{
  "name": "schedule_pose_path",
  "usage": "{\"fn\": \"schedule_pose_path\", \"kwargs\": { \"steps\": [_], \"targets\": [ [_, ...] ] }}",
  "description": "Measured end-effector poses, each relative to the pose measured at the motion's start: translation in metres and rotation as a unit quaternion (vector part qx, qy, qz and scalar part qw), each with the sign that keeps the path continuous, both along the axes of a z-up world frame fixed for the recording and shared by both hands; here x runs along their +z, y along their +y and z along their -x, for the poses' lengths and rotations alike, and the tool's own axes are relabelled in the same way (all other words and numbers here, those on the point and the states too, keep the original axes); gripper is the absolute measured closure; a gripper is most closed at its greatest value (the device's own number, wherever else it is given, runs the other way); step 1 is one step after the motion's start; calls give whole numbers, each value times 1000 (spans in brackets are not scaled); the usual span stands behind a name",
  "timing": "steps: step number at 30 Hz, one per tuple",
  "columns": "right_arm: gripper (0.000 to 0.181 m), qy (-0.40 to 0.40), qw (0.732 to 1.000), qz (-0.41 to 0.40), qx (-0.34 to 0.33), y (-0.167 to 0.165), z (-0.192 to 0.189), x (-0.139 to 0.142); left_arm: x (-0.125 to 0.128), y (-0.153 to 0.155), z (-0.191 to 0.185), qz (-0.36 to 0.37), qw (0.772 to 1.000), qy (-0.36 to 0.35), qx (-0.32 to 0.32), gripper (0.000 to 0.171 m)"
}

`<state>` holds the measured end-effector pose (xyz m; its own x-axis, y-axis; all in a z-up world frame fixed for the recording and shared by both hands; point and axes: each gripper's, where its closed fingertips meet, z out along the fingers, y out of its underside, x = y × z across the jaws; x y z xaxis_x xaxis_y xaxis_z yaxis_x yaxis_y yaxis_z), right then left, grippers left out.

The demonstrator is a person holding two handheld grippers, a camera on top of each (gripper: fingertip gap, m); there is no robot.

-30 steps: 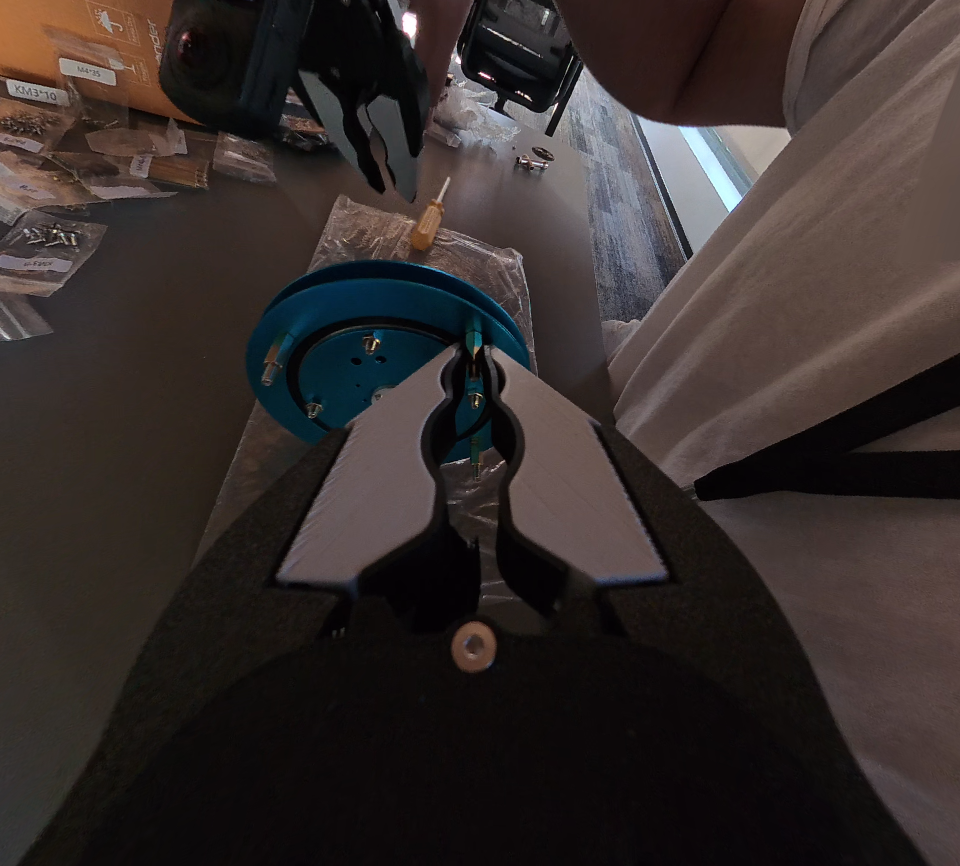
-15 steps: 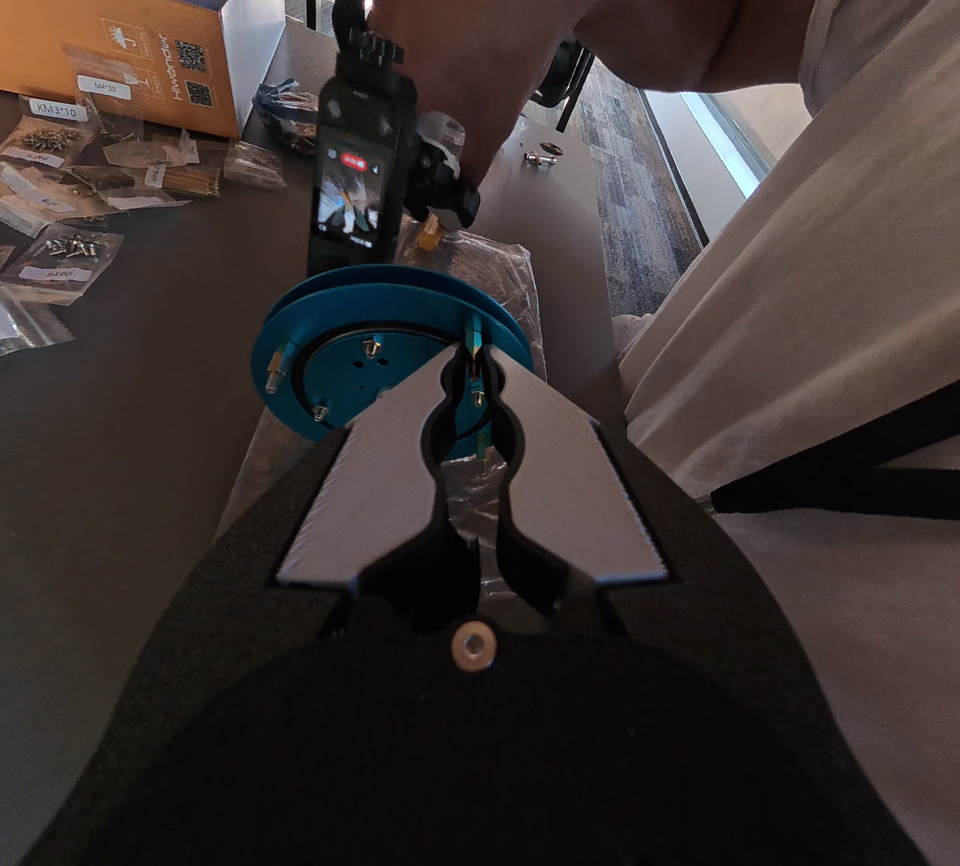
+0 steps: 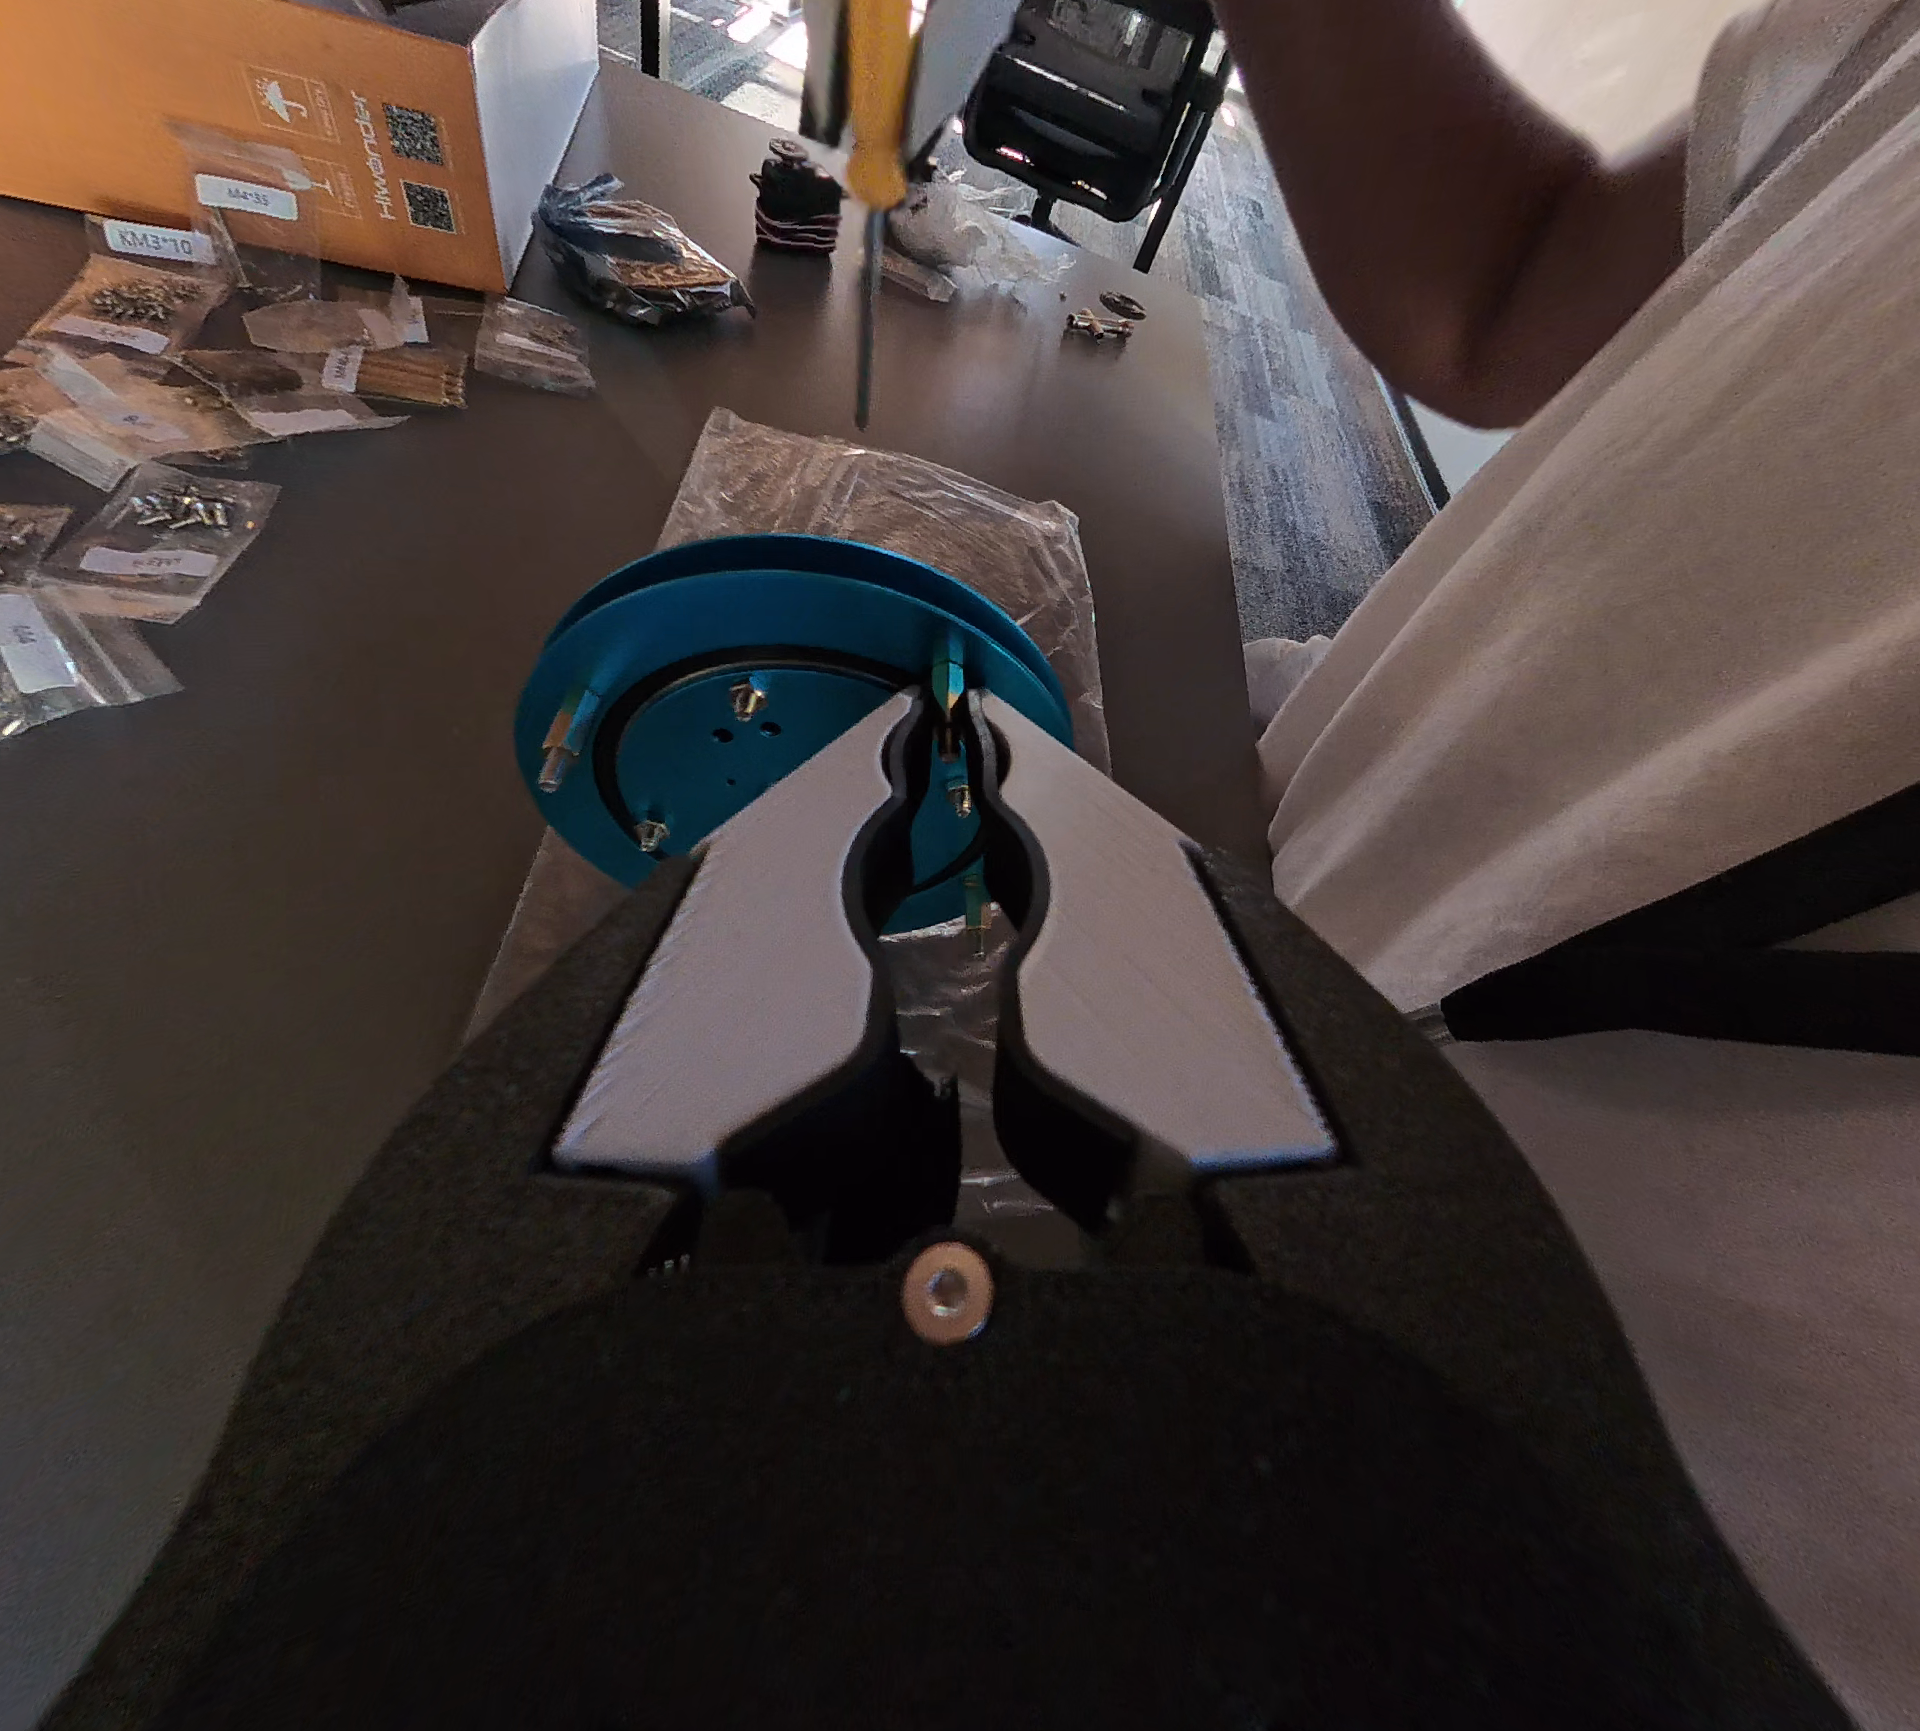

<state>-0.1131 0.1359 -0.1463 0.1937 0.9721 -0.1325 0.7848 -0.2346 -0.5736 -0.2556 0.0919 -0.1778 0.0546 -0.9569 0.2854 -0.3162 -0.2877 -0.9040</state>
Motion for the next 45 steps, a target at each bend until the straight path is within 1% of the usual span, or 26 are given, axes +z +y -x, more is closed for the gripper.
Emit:
{"fn": "schedule_pose_path", "kwargs": {
  "steps": [1, 2, 3, 5, 8, 10, 12, 16, 18, 21, 23, 26, 28, 31, 34, 37, 39, 41, 42, 45],
  "targets": [
    [165, 80, 997, -1, -2, -5, 7, 11, 0, 1, -1, 0, 1000, -1, 3, 167],
    [164, 121, 992, -10, -18, -5, 9, 10, 1, 3, -2, 2, 1000, -3, 7, 167],
    [164, 138, 990, -20, -27, -7, 13, 1, 2, 5, -2, 6, 1000, -6, 13, 167],
    [164, 156, 987, -28, -26, -19, 31, -24, 3, 9, -5, 12, 1000, -11, 25, 167],
    [164, 209, 977, -33, -7, -41, 68, -38, 3, 9, -8, 17, 999, -8, 26, 167],
    [164, 195, 979, -56, -14, -41, 82, -51, 3, 7, -11, 17, 1000, -3, 24, 167],
    [164, 222, 972, -74, -9, -43, 95, -46, 3, 5, -16, 16, 1000, 3, 19, 167],
    [164, 196, 976, -95, 2, -42, 106, -50, 1, 1, -25, 13, 1000, 17, 8, 167],
    [164, 193, 977, -93, 0, -41, 109, -50, 0, 0, -29, 11, 1000, 22, 6, 167],
    [164, 189, 978, -83, -6, -41, 109, -53, -1, 1, -33, 8, 1000, 28, 10, 167],
    [164, 162, 984, -67, -1, -47, 107, -62, -3, -2, -38, 3, 999, 35, 4, 167],
    [164, 113, 990, -82, -9, -46, 101, -71, -9, -4, -46, -13, 998, 55, -1, 167],
    [164, 107, 992, -70, -17, -47, 99, -74, -10, -3, -49, -14, 998, 61, -5, 167],
    [164, 130, 988, -75, -23, -48, 93, -72, -10, -3, -49, -18, 998, 61, -11, 167],
    [165, 196, 977, -71, -49, -48, 75, -53, -4, -2, -36, -12, 999, 39, -10, 167],
    [165, 296, 948, -89, -75, -45, 64, -24, 2, 1, -19, 27, 1000, -8, 1, 167],
    [165, 357, 927, -62, -97, -45, 68, -9, 4, 0, -6, 48, 998, -39, 5, 167],
    [165, 415, 905, -18, -96, -52, 79, 2, 5, -1, 7, 74, 995, -67, 13, 168],
    [165, 434, 895, -10, -105, -50, 83, 5, 5, 1, 13, 92, 992, -82, 21, 167],
    [166, 458, 879, -3, -136, -40, 88, 1, 4, 8, 30, 168, 976, -132, 47, 168]
  ]
}}
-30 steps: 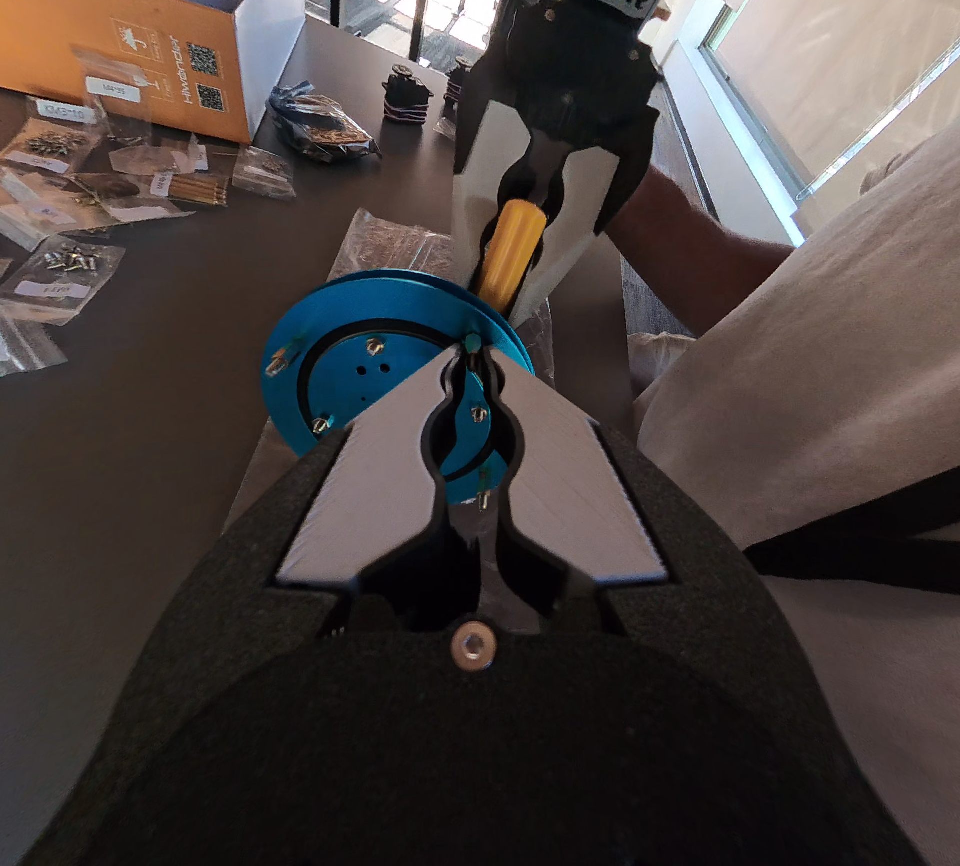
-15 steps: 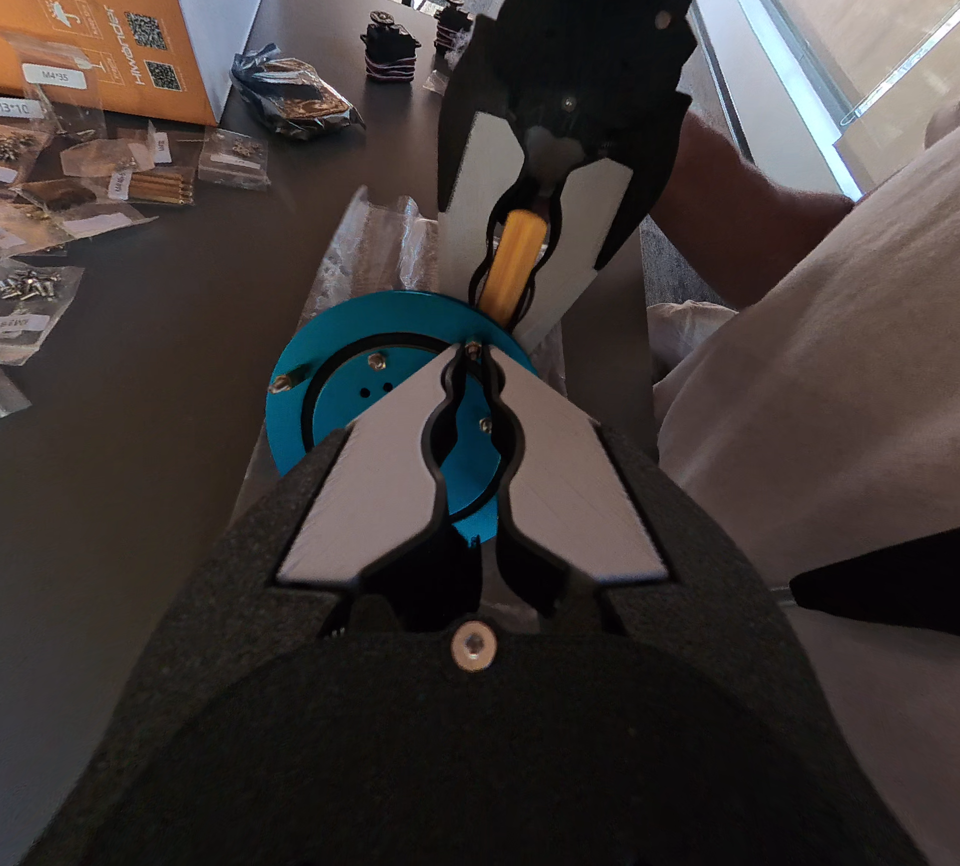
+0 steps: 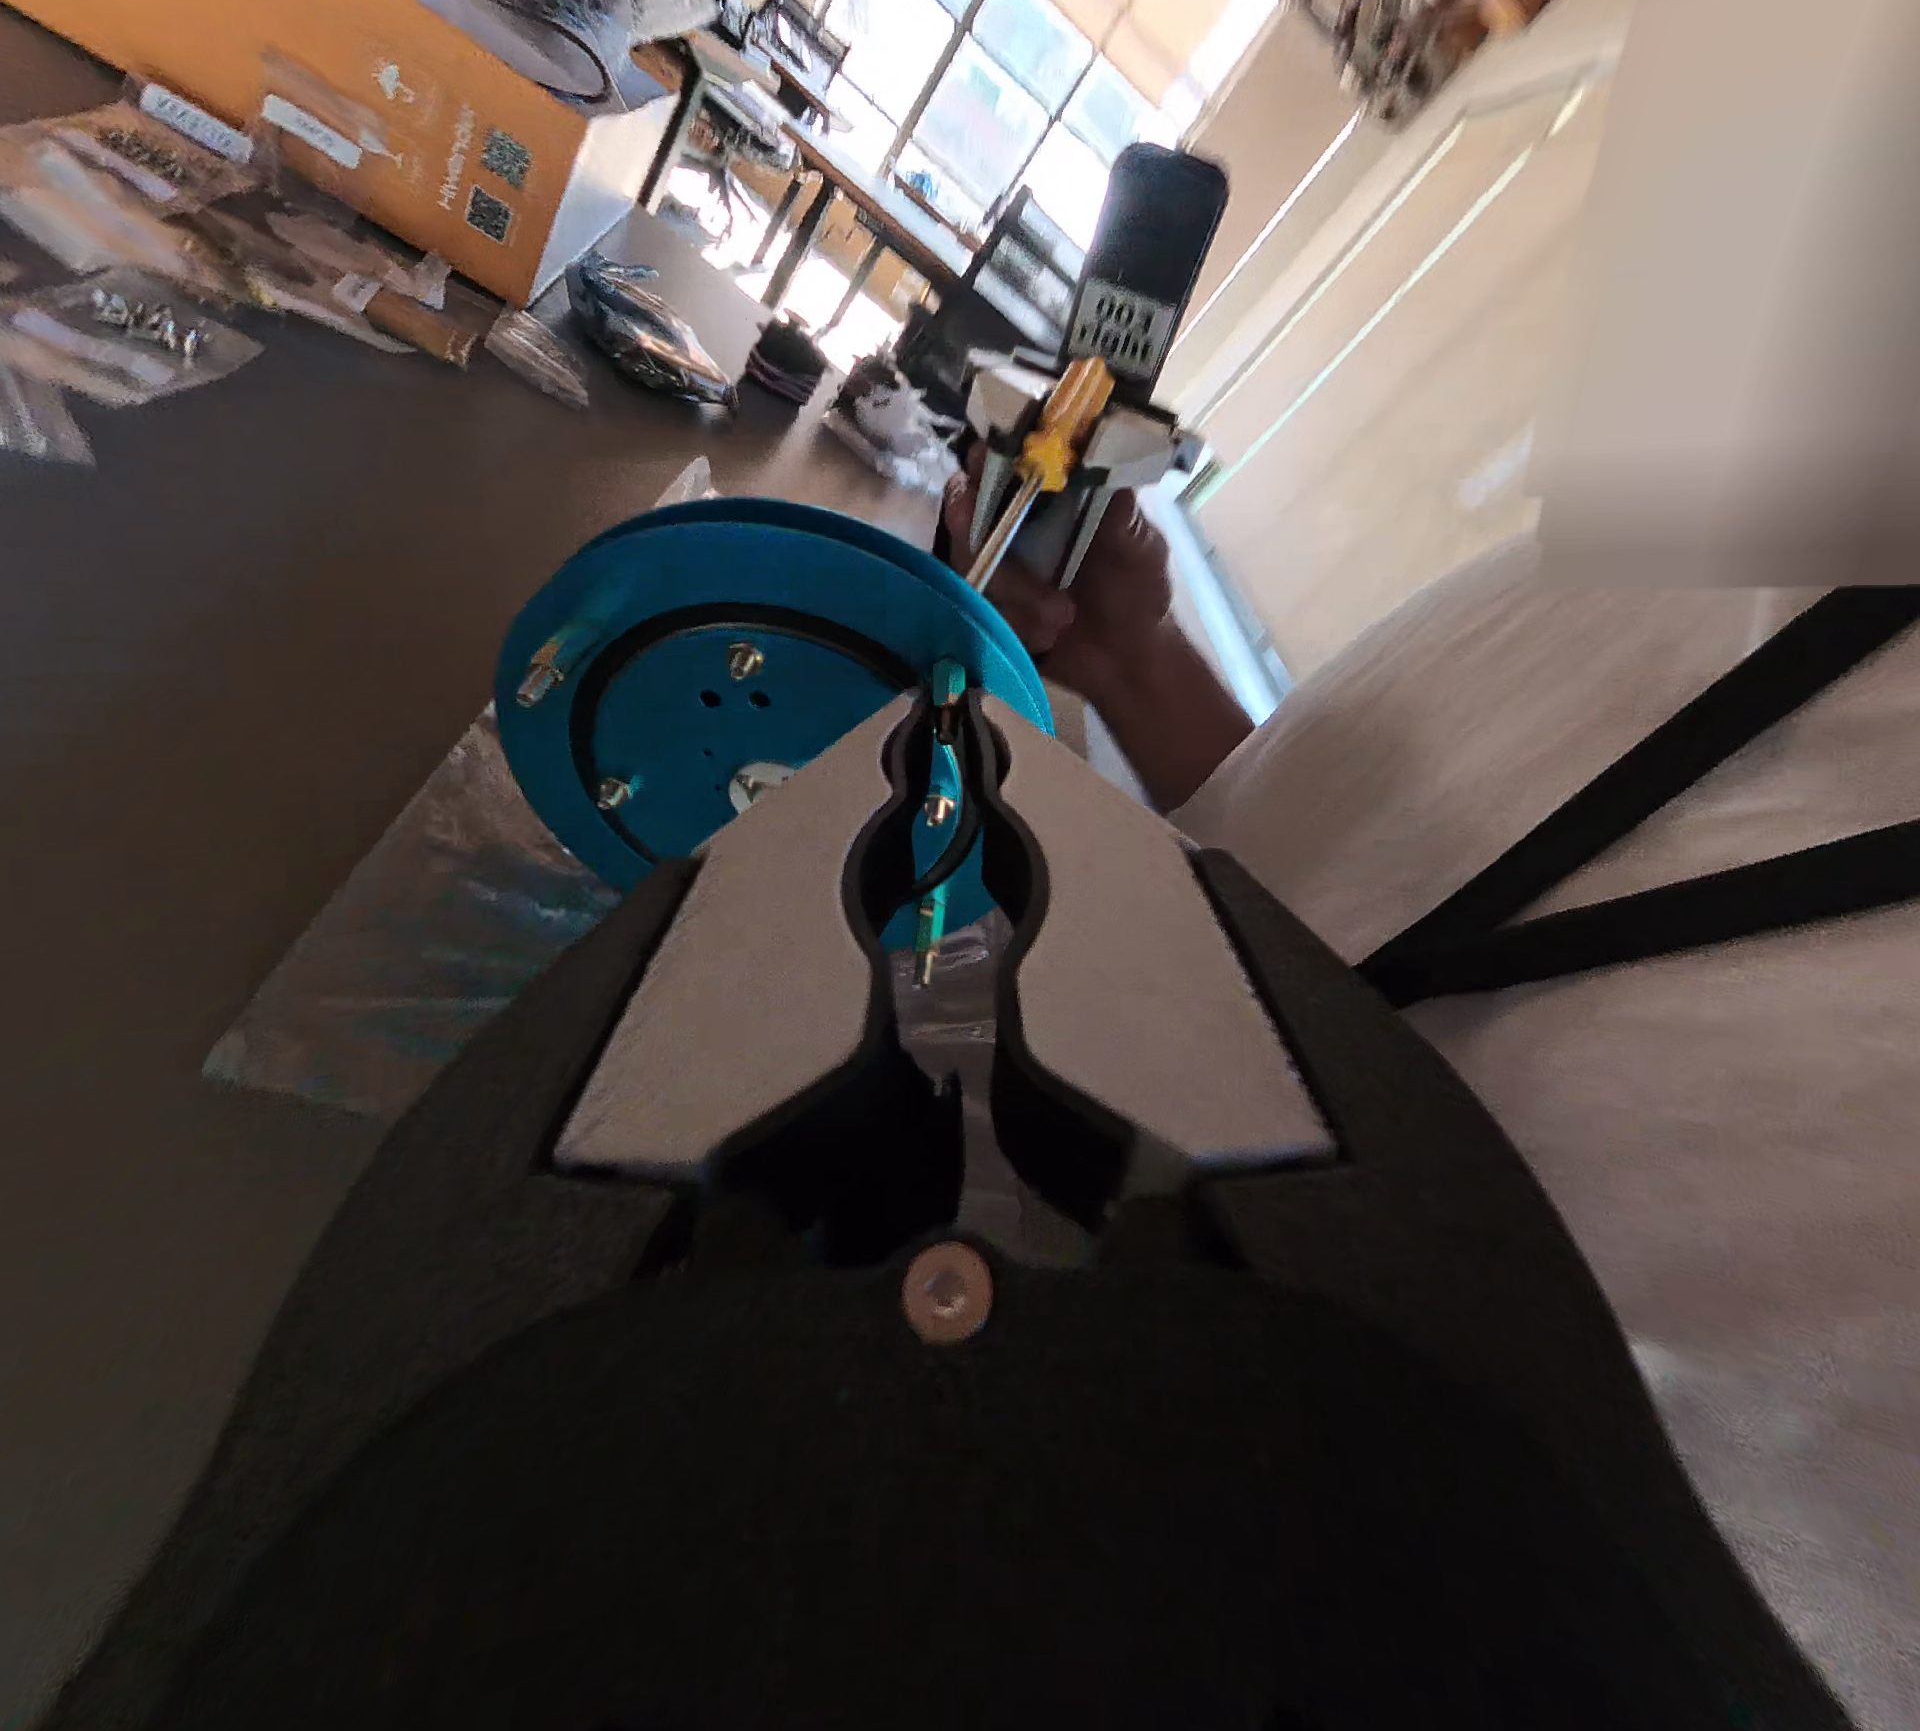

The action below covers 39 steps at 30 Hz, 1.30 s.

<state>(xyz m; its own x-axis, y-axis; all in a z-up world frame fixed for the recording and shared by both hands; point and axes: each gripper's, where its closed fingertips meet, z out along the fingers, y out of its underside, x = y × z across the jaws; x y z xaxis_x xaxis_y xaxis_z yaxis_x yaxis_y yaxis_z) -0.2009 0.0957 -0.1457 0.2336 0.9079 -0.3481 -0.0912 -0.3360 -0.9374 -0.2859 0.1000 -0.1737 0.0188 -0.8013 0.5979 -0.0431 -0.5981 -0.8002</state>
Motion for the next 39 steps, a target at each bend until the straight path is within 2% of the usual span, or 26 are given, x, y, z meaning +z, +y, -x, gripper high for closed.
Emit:
{"fn": "schedule_pose_path", "kwargs": {
  "steps": [4, 10, 28, 32, 34, 36, 39],
  "targets": [
    [166, 55, 997, 51, 6, 7, 6, 1, -2, 4, 13, 58, 998, -37, 11, 168],
    [166, 57, 994, 91, 21, 14, 21, -7, -1, 2, 11, 59, 998, -36, 3, 168],
    [165, 53, 994, 82, 48, 12, 19, -7, -1, 2, 12, 75, 997, -35, -9, 168],
    [166, 19, 997, 9, 70, 5, 19, -6, -1, -2, 12, 99, 994, -31, -36, 168],
    [166, -23, 994, -63, 90, -1, 19, -5, -1, -6, 11, 128, 989, -30, -63, 168],
    [165, -51, 980, -159, 108, -6, 19, -2, 0, -10, 9, 152, 984, -26, -92, 168],
    [166, -67, 958, -248, 127, -9, 19, 1, 0, -13, 8, 182, 976, -13, -122, 167]
  ]
}}
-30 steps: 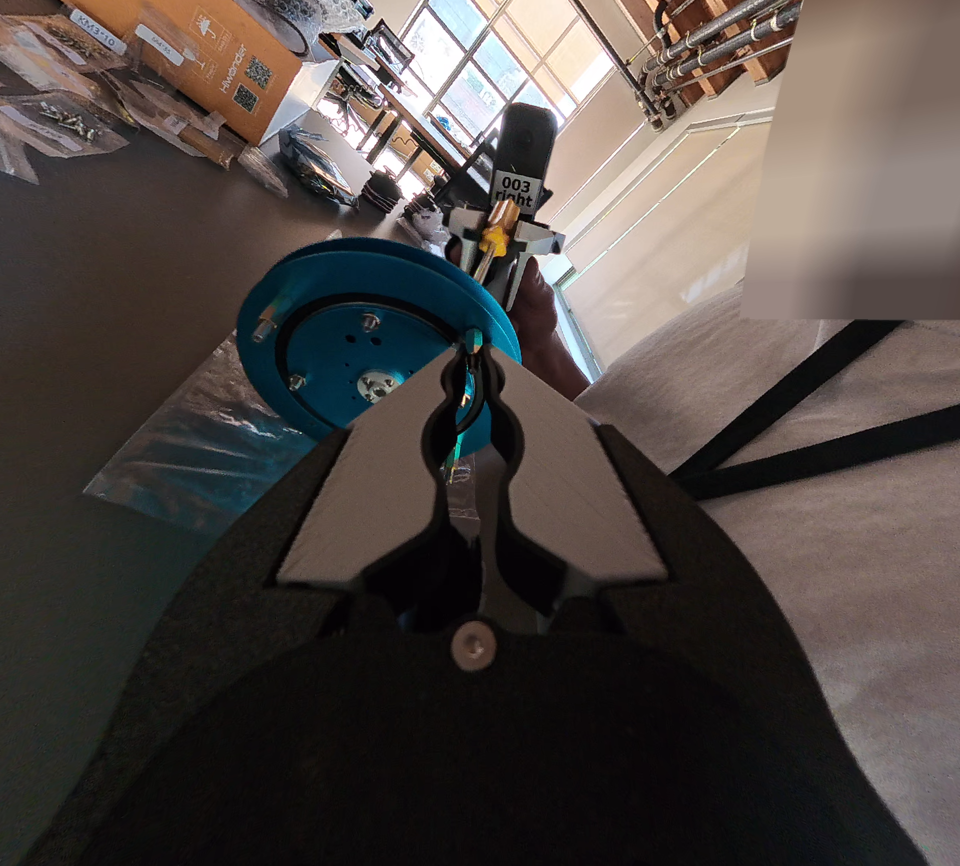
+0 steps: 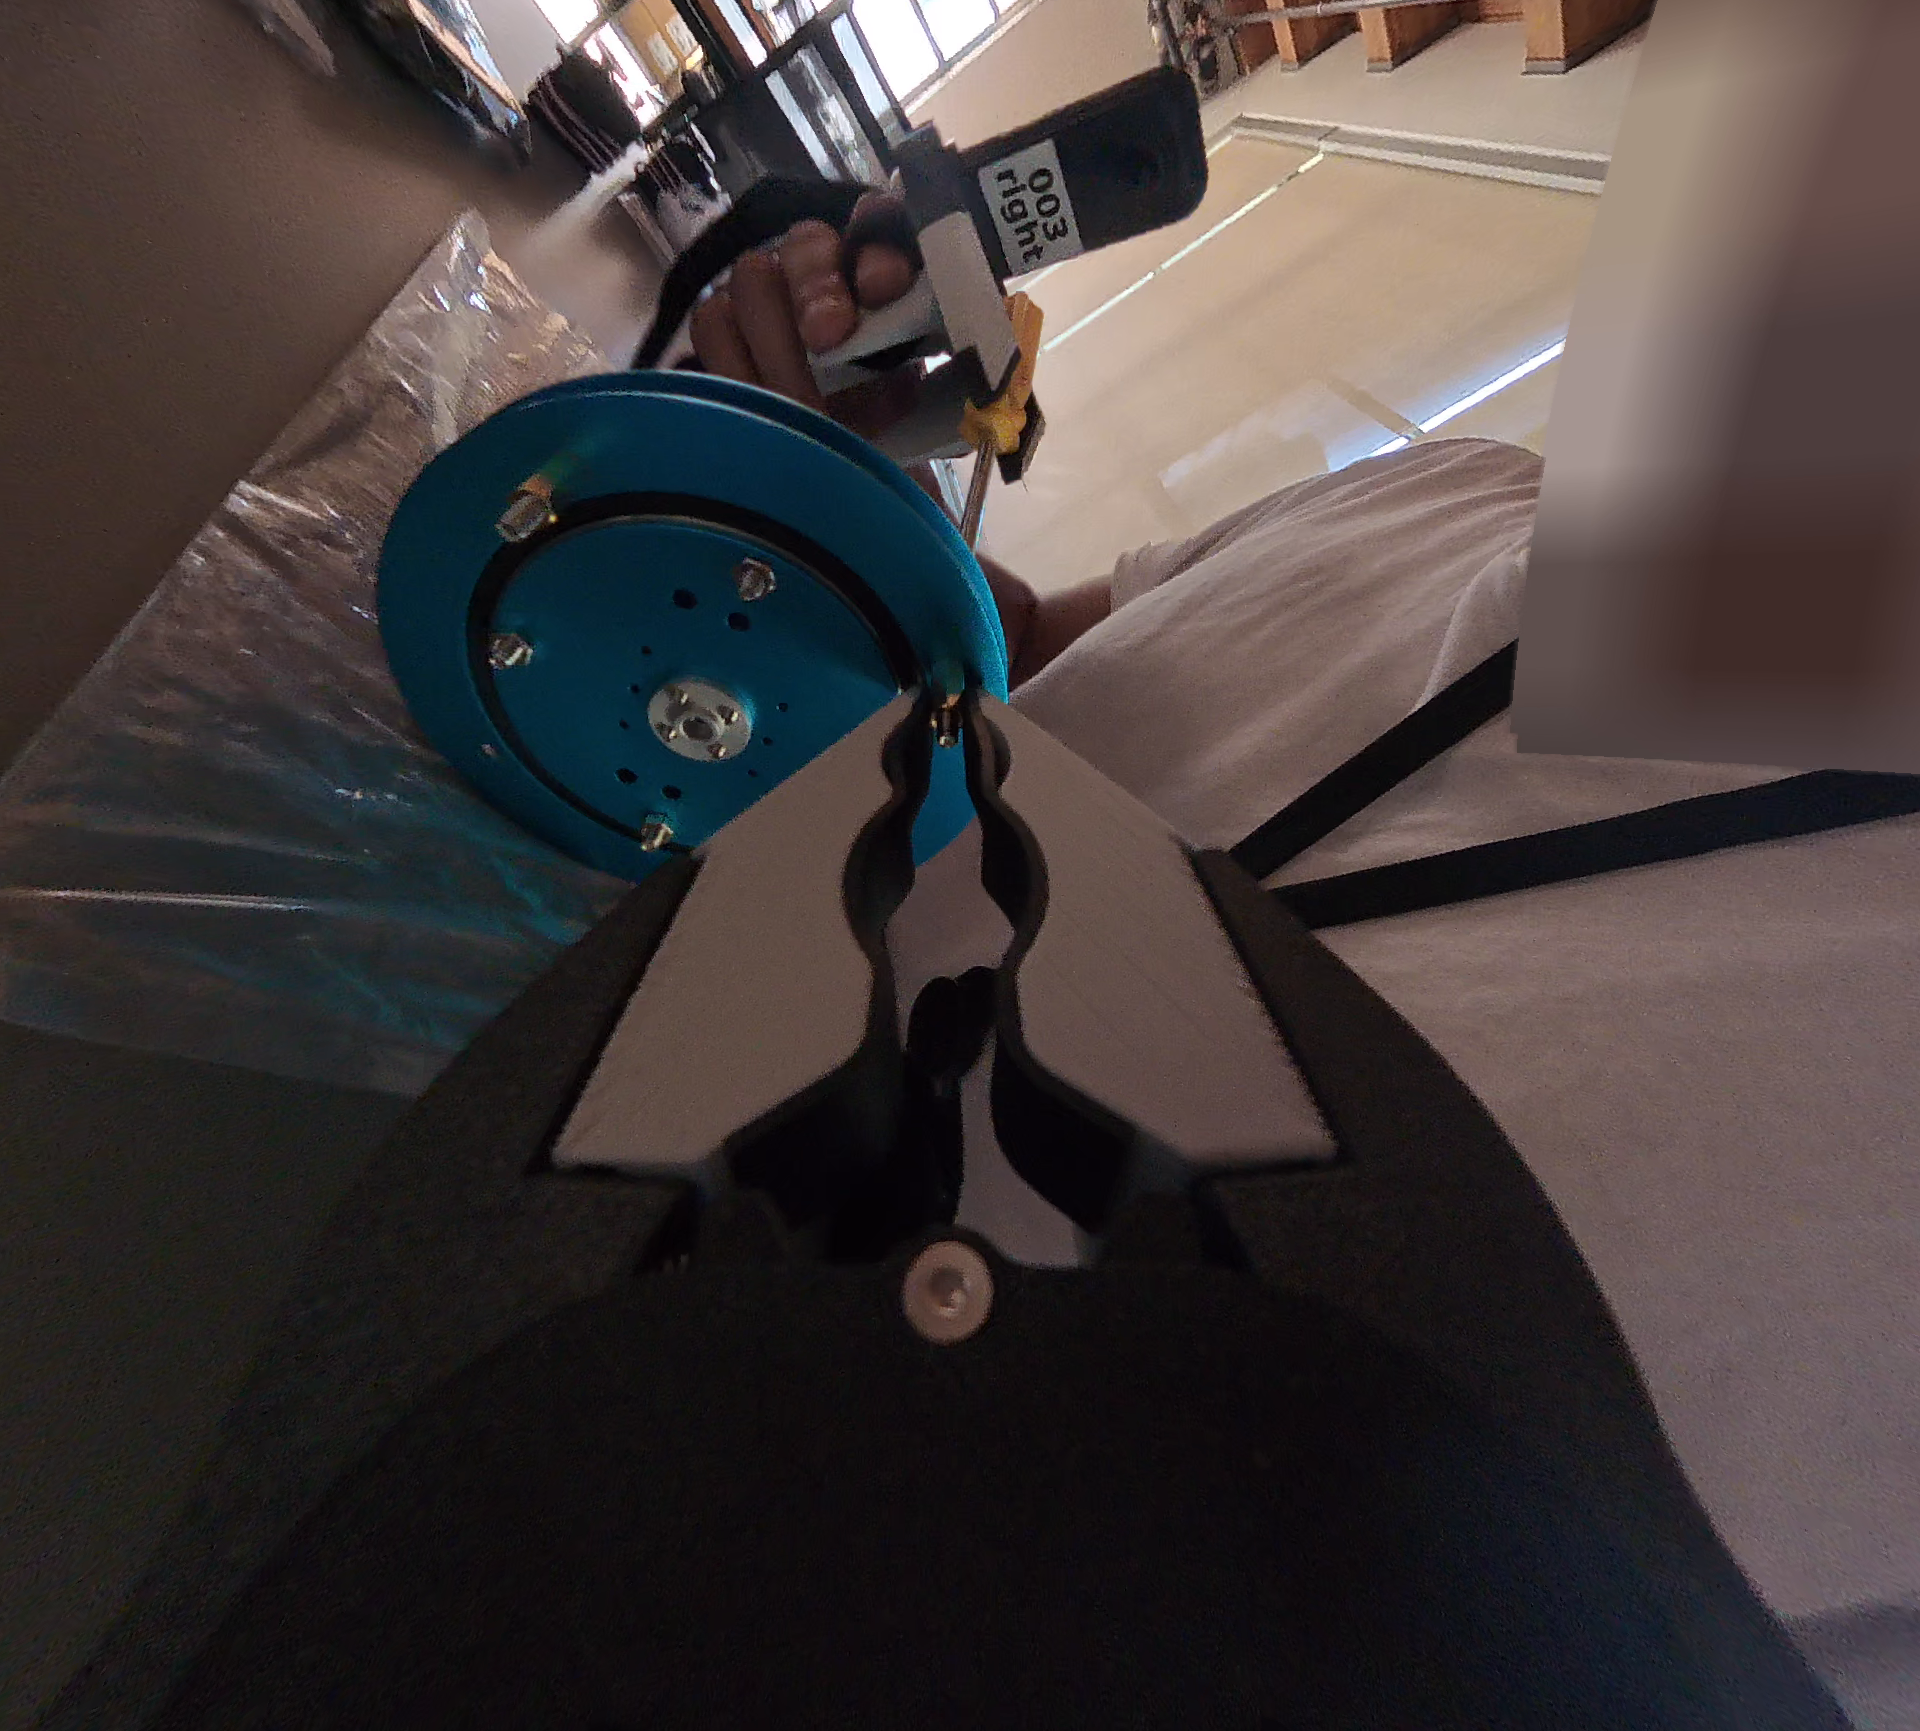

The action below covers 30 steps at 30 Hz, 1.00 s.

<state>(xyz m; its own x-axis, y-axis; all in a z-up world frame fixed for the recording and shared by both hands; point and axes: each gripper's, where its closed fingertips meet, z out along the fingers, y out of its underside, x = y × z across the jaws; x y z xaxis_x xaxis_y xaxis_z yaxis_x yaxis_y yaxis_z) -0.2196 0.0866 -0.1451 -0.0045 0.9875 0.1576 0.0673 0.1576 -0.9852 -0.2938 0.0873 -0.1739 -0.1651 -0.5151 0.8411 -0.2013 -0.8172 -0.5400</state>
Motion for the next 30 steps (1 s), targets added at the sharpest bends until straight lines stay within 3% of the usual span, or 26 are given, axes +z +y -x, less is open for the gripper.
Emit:
{"fn": "schedule_pose_path", "kwargs": {
  "steps": [3, 5, 10, 13, 15, 18, 21, 22, 23, 24, 25, 28, 30],
  "targets": [
    [165, -29, 995, -99, -2, 1, -1, -6, 1, 2, 0, 16, 1000, 16, -12, 167],
    [166, -74, 993, -92, -11, 7, -4, -15, 1, 2, -1, 8, 999, 28, -13, 168],
    [167, -76, 991, 108, -19, 11, -8, -21, -1, 5, -4, -126, 990, 70, 15, 168],
    [167, -63, 959, 275, -13, 9, -9, -23, -3, 2, -5, -254, 962, 100, 26, 167],
    [167, -57, 928, 367, -3, 7, -10, -24, -5, -1, -6, -345, 931, 118, 24, 168],
    [166, -52, 865, 499, 9, 5, -10, -27, -7, 1, -5, -488, 860, 148, 29, 168],
    [166, -36, 777, 629, 23, 6, -10, -30, -8, 10, -5, -636, 748, 186, 47, 168],
    [166, -33, 761, 647, 27, 5, -10, -30, -8, 12, -4, -678, 707, 196, 46, 168],
    [166, -34, 758, 651, 28, 3, -9, -31, -8, 12, -3, -699, 684, 204, 42, 168],
    [166, -43, 774, 631, 25, 1, -8, -31, -8, 12, -2, -692, 690, 209, 38, 168],
    [166, -58, 808, 586, 18, -1, -8, -31, -9, 11, -2, -664, 717, 209, 38, 168],
    [166, -133, 922, 362, -31, -1, -6, -34, -9, 6, -1, -517, 836, 182, 30, 167],
    [166, -188, 965, 172, -62, 0, -6, -36, -9, 2, 0, -410, 896, 170, 3, 167]
  ]
}}
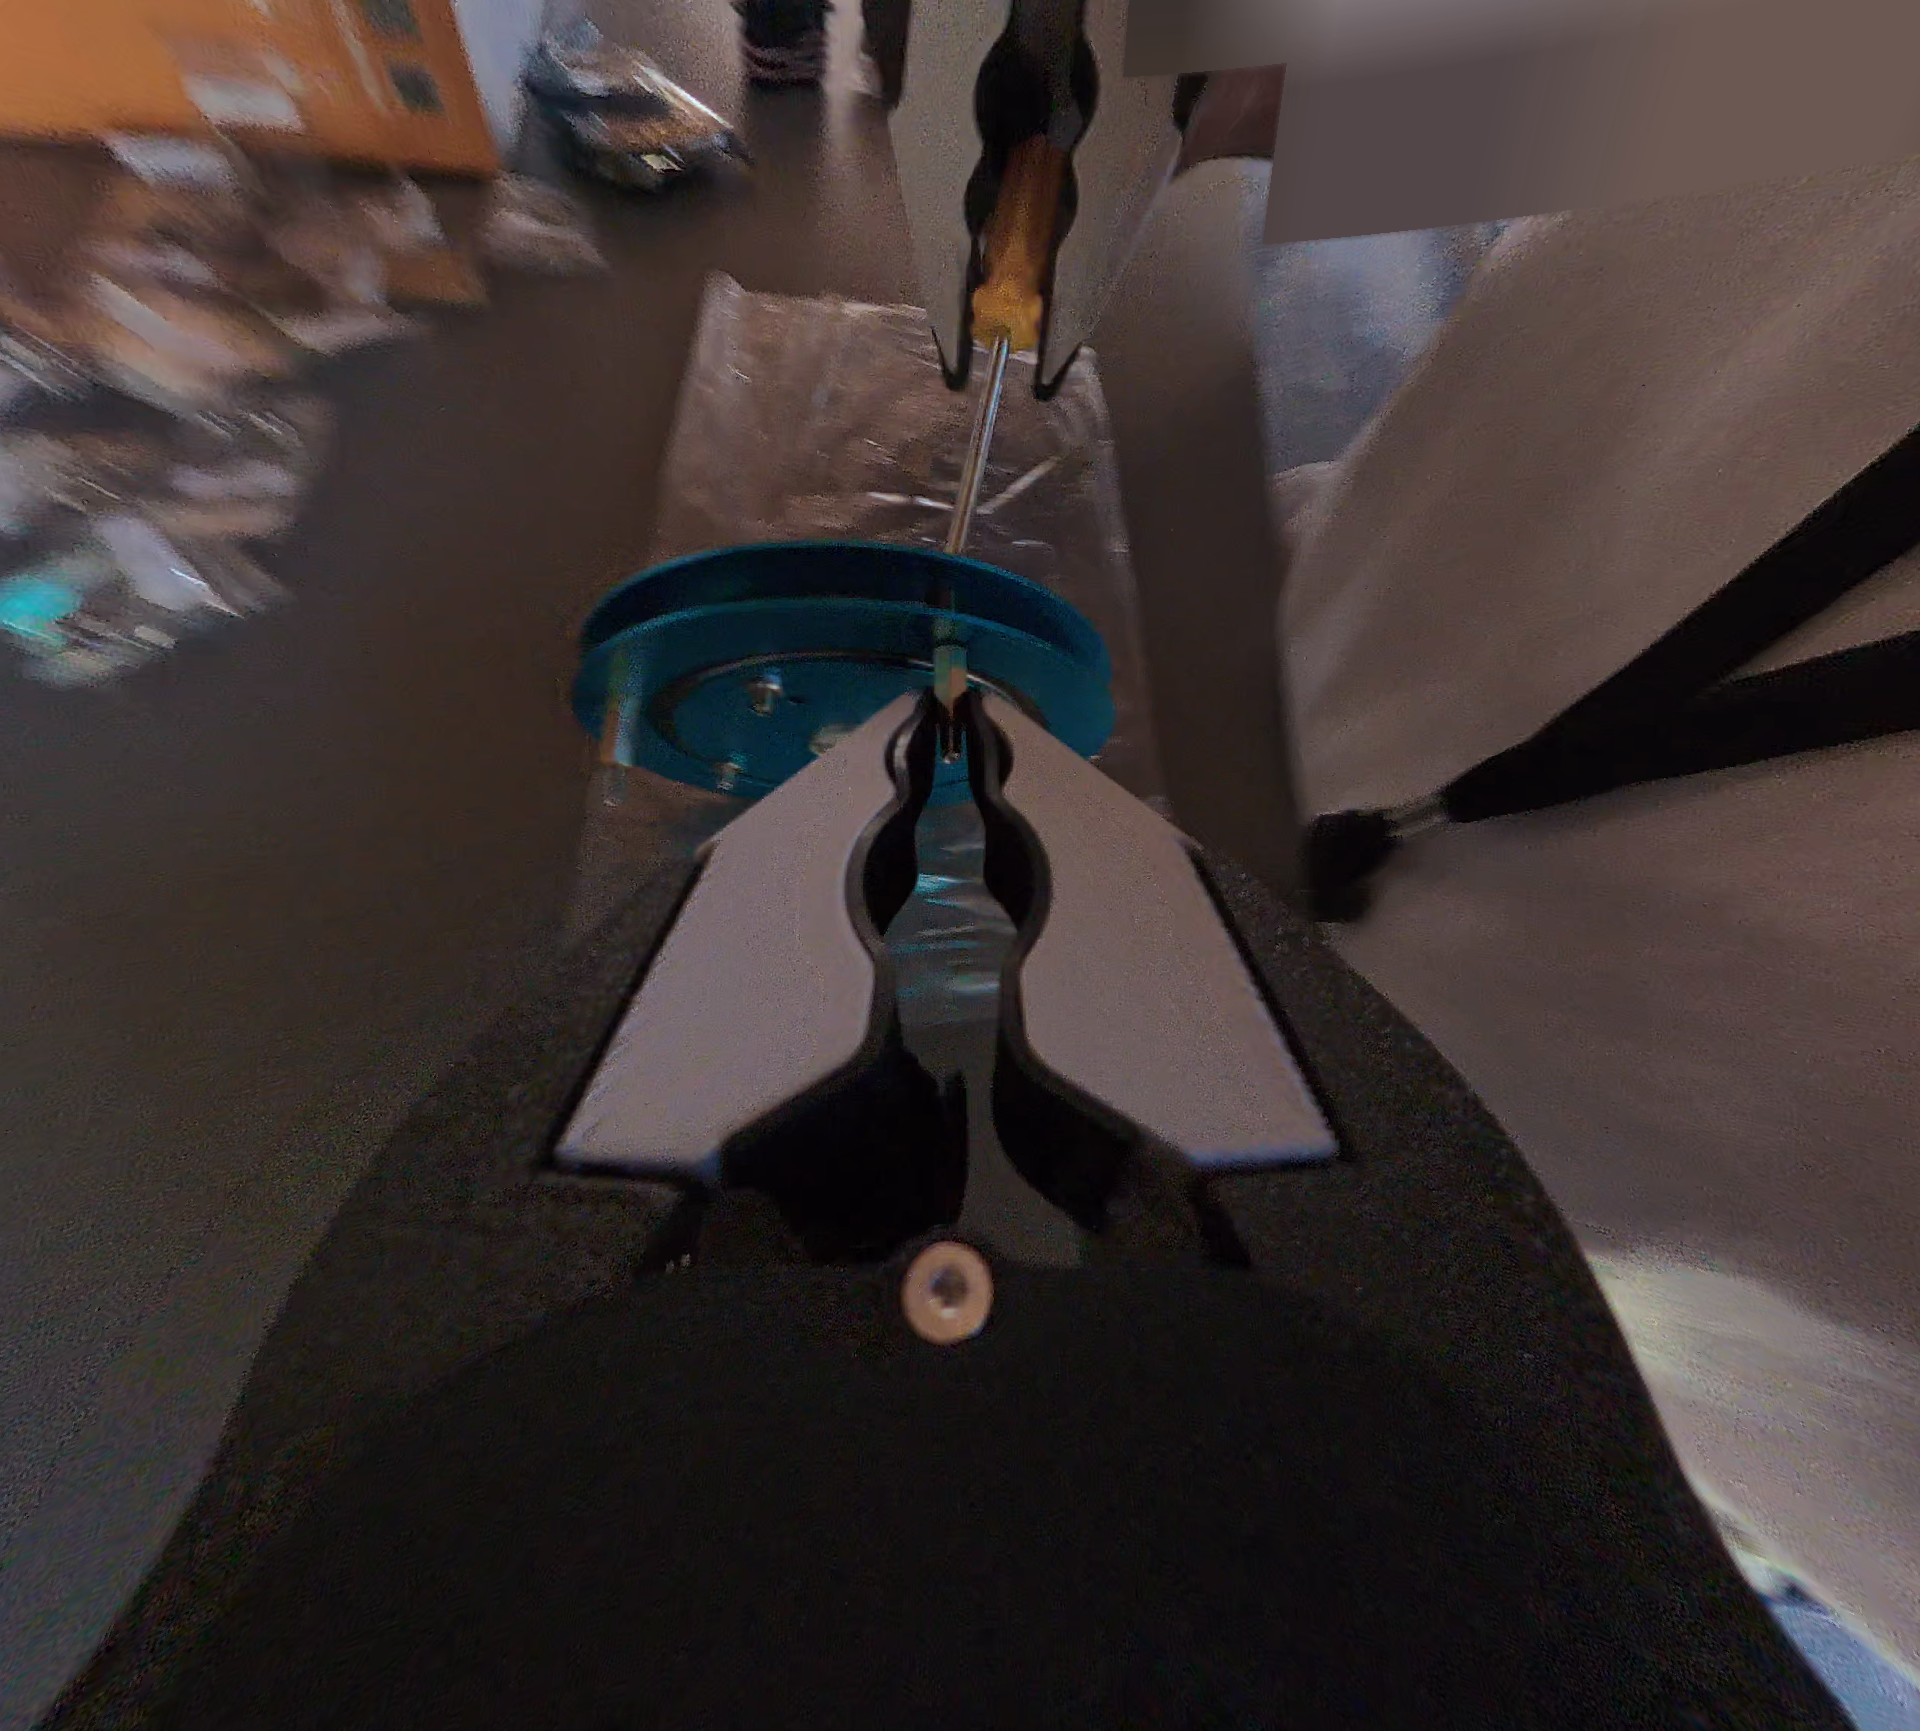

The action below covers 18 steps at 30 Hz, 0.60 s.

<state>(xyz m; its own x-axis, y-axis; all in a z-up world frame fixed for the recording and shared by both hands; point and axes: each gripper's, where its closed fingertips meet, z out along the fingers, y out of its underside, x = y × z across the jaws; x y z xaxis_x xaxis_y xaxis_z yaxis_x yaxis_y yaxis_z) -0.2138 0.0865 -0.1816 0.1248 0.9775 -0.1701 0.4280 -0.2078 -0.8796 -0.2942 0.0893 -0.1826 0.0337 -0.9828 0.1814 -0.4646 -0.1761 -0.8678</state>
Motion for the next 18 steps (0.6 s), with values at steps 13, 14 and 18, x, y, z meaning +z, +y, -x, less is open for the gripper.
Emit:
{"fn": "schedule_pose_path", "kwargs": {
  "steps": [13, 14, 18],
  "targets": [
    [167, -149, 988, -17, 30, 8, -10, -13, 0, 11, -4, -129, 988, 85, -32, 168],
    [167, -118, 988, 98, 33, 1, -8, -11, -1, 18, -3, -219, 970, 105, -29, 168],
    [167, -23, 910, 415, 18, -4, -5, 3, 0, 24, -2, -408, 901, 142, -48, 167]
  ]
}}
